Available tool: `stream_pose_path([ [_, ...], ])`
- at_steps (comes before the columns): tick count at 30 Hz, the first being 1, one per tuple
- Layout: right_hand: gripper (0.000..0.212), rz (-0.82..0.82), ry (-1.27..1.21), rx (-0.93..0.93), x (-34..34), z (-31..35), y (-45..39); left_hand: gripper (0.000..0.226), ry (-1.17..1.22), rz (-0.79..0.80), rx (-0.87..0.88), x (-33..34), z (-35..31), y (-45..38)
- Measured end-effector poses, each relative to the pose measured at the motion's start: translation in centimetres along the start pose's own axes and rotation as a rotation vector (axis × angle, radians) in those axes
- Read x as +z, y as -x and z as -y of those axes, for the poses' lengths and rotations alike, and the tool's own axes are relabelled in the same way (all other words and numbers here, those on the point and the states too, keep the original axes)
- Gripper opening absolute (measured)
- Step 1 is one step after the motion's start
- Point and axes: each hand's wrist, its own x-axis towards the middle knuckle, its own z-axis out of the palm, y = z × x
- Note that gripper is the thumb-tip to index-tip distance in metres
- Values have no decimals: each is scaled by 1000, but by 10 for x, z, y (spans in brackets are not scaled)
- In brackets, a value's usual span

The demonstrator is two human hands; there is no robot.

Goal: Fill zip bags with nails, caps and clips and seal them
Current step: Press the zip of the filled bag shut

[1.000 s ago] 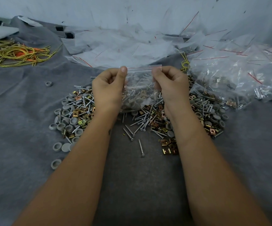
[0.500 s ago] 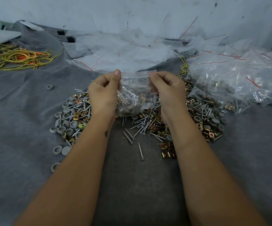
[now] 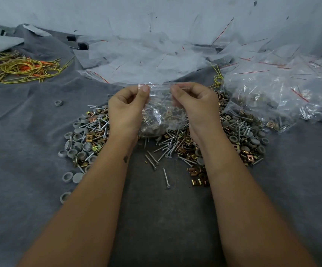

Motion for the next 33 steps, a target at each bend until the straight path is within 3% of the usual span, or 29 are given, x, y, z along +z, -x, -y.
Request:
stream_pose_path([
  [7, 15, 40, -1, -36, 1, 1, 1, 11, 117, 81, -70, 2, 1, 0],
  [13, 19, 99, -72, 5, 4, 1, 2, 12, 111, 147, -8, 0, 2, 0],
  [20, 17, 52, -27, -12, 4, -3, 2, 4, 162, 230, -64, 1, 3, 1],
  [33, 16, 100, -66, 6, 6, -2, 4, 8, 190, 276, -45, 3, 2, 2],
])
